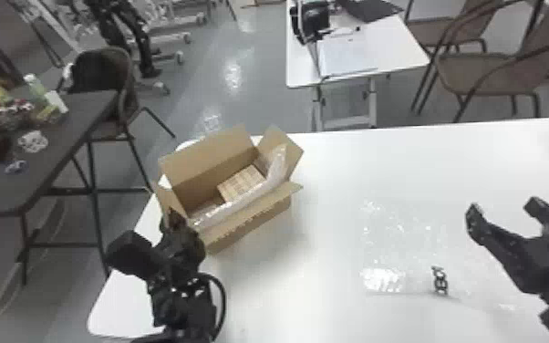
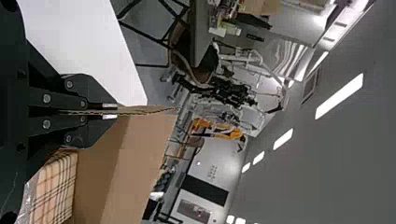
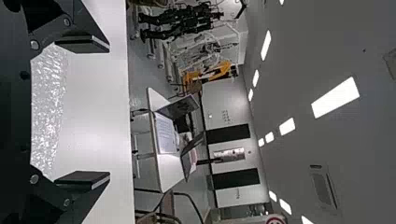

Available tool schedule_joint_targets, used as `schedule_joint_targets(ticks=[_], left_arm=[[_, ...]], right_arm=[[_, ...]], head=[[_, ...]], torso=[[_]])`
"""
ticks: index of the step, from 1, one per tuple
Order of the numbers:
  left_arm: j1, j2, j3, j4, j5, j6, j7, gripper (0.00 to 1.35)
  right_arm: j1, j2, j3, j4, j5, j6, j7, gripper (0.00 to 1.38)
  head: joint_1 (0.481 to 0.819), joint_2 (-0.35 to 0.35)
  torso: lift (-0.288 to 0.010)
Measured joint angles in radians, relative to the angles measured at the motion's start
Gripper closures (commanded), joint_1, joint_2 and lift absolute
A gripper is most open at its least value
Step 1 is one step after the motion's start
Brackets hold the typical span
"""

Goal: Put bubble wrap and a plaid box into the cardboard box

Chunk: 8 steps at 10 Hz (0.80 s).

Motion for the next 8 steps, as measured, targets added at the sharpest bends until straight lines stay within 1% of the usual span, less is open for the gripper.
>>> schedule_joint_targets(ticks=[1,2,4,5,7,8], left_arm=[[0.008,0.000,-0.027,-0.002,-0.017,-0.049,0.067,1.22],[0.016,0.000,-0.043,-0.002,-0.035,-0.085,0.118,1.22],[0.026,0.000,-0.063,0.000,-0.054,-0.124,0.200,1.22],[0.026,0.000,-0.070,0.010,-0.050,-0.140,0.219,1.09],[0.020,0.000,-0.080,0.042,-0.048,-0.187,0.235,0.17],[0.017,0.000,-0.082,0.053,-0.073,-0.206,0.255,0.03]], right_arm=[[-0.002,-0.001,0.000,0.000,0.000,0.003,0.005,0.31],[-0.004,-0.001,0.000,0.001,0.000,0.005,0.007,0.31],[-0.005,-0.003,0.000,0.001,-0.001,0.007,0.013,0.31],[-0.007,-0.005,0.000,0.001,-0.001,0.007,0.016,0.31],[-0.008,-0.006,0.000,0.001,-0.001,0.009,0.017,0.31],[-0.008,-0.006,0.000,0.001,-0.001,0.010,0.016,0.31]], head=[[0.695,0.284],[0.695,0.288],[0.695,0.296],[0.695,0.299],[0.695,0.301],[0.695,0.303]], torso=[[-0.108],[-0.108],[-0.108],[-0.108],[-0.108],[-0.108]])
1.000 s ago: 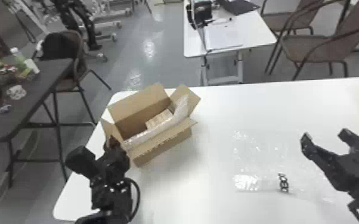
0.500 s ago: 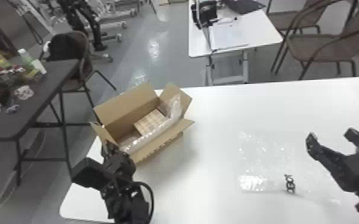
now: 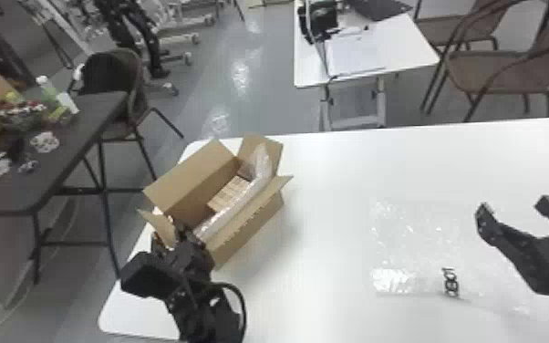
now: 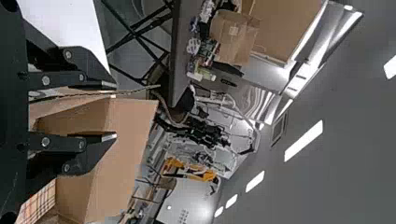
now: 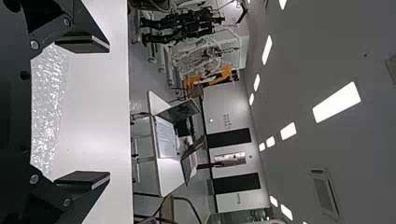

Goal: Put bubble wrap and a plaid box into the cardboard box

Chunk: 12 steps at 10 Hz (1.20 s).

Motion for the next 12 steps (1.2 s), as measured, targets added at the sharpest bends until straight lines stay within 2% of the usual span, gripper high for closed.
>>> schedule_joint_targets(ticks=[2,4,6,8,9,10,12], left_arm=[[-0.001,0.000,0.001,0.011,-0.050,-0.034,0.043,0.23],[0.001,0.000,0.005,0.014,-0.139,-0.083,0.116,0.28],[0.004,0.000,0.033,0.005,-0.256,-0.133,0.141,0.28],[0.022,0.000,0.073,-0.045,-0.372,-0.147,0.140,0.28],[0.048,0.000,0.086,-0.093,-0.422,-0.136,0.114,0.28],[0.080,0.000,0.088,-0.136,-0.434,-0.134,0.058,0.29],[0.148,0.000,0.040,-0.187,-0.421,-0.130,0.008,0.30]], right_arm=[[0.000,0.000,0.000,0.000,0.000,0.000,0.001,0.31],[0.002,0.000,0.000,-0.003,0.002,0.000,0.001,0.31],[0.004,0.000,0.000,-0.006,0.006,0.000,0.000,0.31],[0.007,0.000,0.000,-0.011,0.012,-0.003,0.000,0.31],[0.010,0.000,0.000,-0.014,0.015,-0.003,-0.004,0.31],[0.014,0.000,0.000,-0.017,0.015,-0.003,-0.012,0.31],[0.025,0.000,0.000,-0.023,0.017,-0.003,-0.021,0.31]], head=[[0.695,0.309],[0.695,0.321],[0.695,0.328],[0.695,0.333],[0.695,0.330],[0.695,0.317],[0.695,0.283]], torso=[[-0.108],[-0.108],[-0.108],[-0.108],[-0.108],[-0.108],[-0.108]])
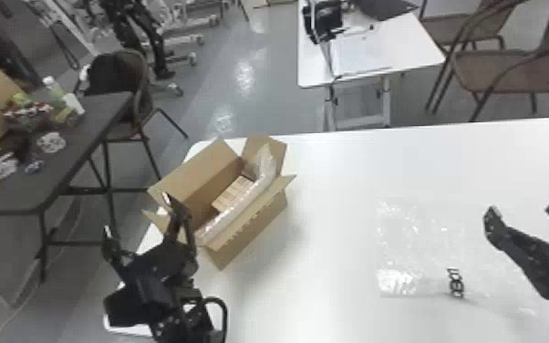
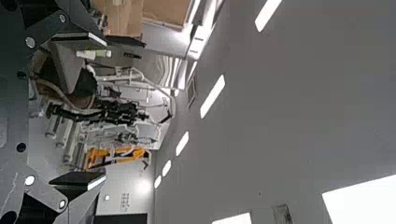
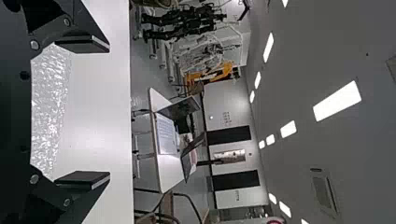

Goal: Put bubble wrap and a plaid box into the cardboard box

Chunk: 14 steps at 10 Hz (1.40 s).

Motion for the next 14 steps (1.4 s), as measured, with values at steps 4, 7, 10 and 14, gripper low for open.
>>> schedule_joint_targets(ticks=[4,7,10,14], left_arm=[[0.095,0.000,-0.055,-0.073,0.050,0.106,-0.281,0.34],[0.194,0.000,-0.055,-0.138,0.053,0.198,-0.350,0.35],[0.269,0.000,-0.054,-0.141,0.016,0.212,-0.349,0.35],[0.320,0.000,-0.073,-0.142,0.028,0.249,-0.383,0.35]], right_arm=[[0.039,-0.006,-0.019,-0.036,0.014,0.028,-0.003,0.31],[0.112,-0.007,-0.049,-0.097,0.057,0.063,-0.002,0.31],[0.191,-0.006,-0.060,-0.129,0.085,0.059,-0.032,0.31],[0.245,0.004,-0.046,-0.124,0.086,0.034,-0.036,0.31]], head=[[0.695,0.189],[0.695,0.161],[0.695,0.151],[0.695,0.150]], torso=[[-0.108],[-0.108],[-0.108],[-0.108]])
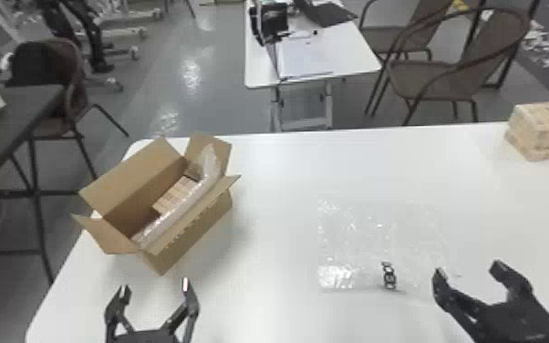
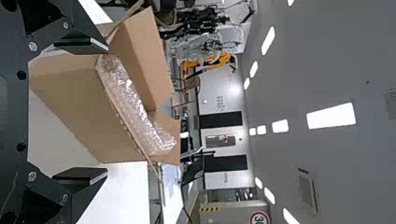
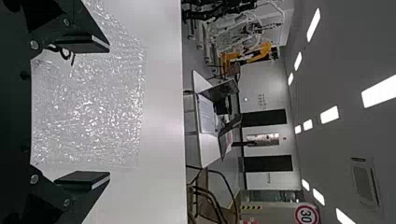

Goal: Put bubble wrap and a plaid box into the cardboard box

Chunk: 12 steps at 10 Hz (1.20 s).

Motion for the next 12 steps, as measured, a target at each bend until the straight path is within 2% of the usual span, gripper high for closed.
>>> schedule_joint_targets(ticks=[4,12], left_arm=[[0.004,0.000,-0.017,-0.006,-0.061,-0.002,0.071,0.34],[-0.005,0.000,-0.019,0.014,-0.085,-0.045,0.113,0.35]], right_arm=[[0.023,0.016,0.000,-0.023,0.050,-0.006,-0.031,0.31],[0.040,0.028,0.000,-0.023,0.059,-0.036,-0.060,0.31]], head=[[0.695,0.145],[0.695,0.142]], torso=[[-0.108],[-0.108]])
